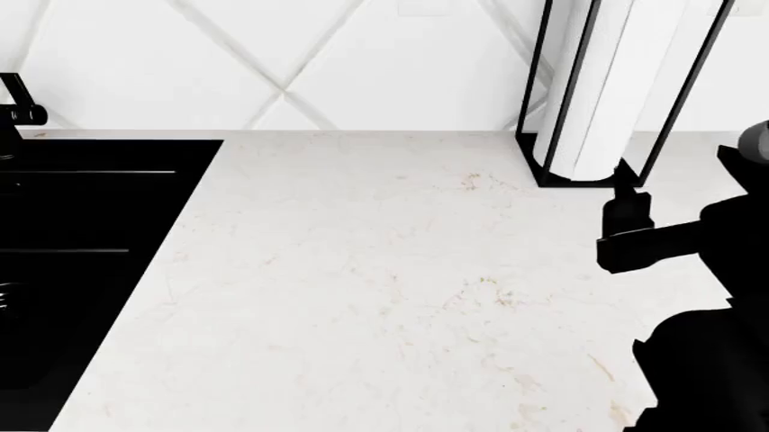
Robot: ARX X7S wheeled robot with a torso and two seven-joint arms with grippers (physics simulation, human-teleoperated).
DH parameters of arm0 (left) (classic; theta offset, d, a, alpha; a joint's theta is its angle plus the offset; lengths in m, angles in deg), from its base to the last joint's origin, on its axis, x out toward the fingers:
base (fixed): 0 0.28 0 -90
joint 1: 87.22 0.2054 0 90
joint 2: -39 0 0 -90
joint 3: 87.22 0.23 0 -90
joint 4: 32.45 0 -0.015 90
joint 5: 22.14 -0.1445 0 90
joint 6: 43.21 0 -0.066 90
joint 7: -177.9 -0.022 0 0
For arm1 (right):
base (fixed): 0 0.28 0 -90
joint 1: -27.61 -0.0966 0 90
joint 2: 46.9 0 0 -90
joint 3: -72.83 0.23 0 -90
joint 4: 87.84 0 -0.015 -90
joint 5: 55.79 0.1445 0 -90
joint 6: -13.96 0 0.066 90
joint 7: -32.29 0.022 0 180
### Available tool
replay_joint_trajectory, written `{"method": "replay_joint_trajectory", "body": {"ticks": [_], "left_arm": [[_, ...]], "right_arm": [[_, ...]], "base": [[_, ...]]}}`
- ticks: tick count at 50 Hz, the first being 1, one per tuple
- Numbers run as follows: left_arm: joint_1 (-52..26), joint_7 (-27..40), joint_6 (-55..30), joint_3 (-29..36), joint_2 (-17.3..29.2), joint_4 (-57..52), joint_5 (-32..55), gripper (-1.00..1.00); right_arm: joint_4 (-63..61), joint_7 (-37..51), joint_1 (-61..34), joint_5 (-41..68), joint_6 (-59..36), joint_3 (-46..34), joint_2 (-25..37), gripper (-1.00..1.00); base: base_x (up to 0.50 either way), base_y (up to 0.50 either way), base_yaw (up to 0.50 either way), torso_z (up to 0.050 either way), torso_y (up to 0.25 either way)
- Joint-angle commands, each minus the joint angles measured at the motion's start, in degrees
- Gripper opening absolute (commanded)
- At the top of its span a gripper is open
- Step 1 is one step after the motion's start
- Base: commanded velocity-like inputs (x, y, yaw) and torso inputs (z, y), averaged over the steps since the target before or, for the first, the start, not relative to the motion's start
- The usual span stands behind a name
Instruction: Pick and place the shaker into the drawer. Then close the cabinet.
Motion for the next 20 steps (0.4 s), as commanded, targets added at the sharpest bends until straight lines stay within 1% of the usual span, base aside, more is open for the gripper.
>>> {"method": "replay_joint_trajectory", "body": {"ticks": [1,7,14,20], "left_arm": [[-2.47,4.94,65.94,0.23,-11.01,27.8,-18.51,1.0],[-2.47,5.52,66.71,2.41,-11.01,29.37,-16.76,1.0],[-2.47,4.91,66.01,-2.34,-11.01,29.25,-21.56,1.0],[-2.47,4.2,66.44,-4.9,-11.01,29.91,-24.12,1.0]], "right_arm": [[-3.15,-0.66,2.98,-1.69,0.08,1.07,-1.05,1.0],[-3.91,-0.66,3.97,-1.98,0.1,1.69,-1.79,1.0],[-3.86,-0.66,3.53,-2.03,0.11,1.5,-2.18,1.0],[-3.69,-0.66,3.23,-2.26,0.12,0.9,-2.38,1.0]], "base": [[0.03,-0.01,-0.02,0.0,0.0],[0.03,-0.01,-0.03,0.006,0.0],[0.04,-0.01,-0.03,0.006,0.0],[0.04,-0.01,-0.03,0.007,0.0]]}}
